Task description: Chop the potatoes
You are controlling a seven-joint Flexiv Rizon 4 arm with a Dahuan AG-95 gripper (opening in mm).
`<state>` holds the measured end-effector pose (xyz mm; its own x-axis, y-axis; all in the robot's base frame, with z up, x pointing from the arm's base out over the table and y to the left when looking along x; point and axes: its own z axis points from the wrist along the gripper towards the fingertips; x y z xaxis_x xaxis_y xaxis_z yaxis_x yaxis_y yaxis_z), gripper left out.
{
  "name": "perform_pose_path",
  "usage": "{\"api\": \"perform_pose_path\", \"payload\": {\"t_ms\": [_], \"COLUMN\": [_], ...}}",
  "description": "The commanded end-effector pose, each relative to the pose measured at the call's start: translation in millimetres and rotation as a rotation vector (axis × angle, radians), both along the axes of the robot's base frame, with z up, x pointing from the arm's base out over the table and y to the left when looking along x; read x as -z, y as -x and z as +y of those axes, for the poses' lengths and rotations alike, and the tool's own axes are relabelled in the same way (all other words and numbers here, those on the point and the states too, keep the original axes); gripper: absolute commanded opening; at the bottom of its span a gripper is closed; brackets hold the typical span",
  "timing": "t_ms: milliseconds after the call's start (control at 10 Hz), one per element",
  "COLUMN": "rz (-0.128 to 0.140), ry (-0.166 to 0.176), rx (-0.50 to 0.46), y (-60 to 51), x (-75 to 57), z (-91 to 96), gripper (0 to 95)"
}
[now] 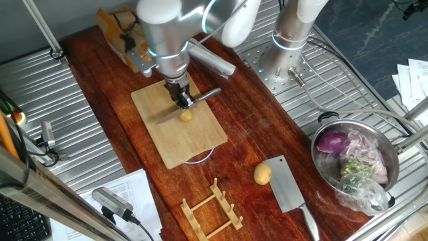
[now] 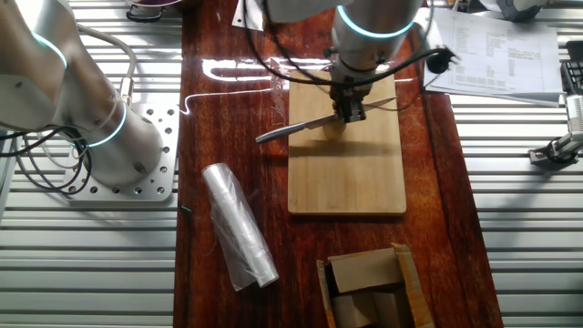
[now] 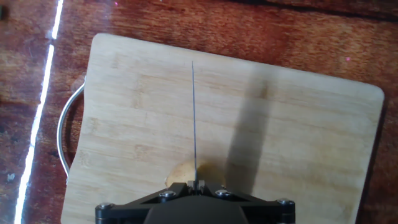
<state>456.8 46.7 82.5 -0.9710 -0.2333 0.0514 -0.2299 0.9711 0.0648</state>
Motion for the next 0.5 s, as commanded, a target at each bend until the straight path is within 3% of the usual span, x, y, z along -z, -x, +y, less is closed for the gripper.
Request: {"api": "perform_pose_path", "payload": {"t_ms": [100,500], "rz": [-0.018,-0.015], "ry": [-0.006,-0.013], "rx": [-0.013,-0.008], "y": [0.7,0.8], "x": [22.8,29.5], "z": [-0.2,0.1], "gripper": [0.0,0.0]}}
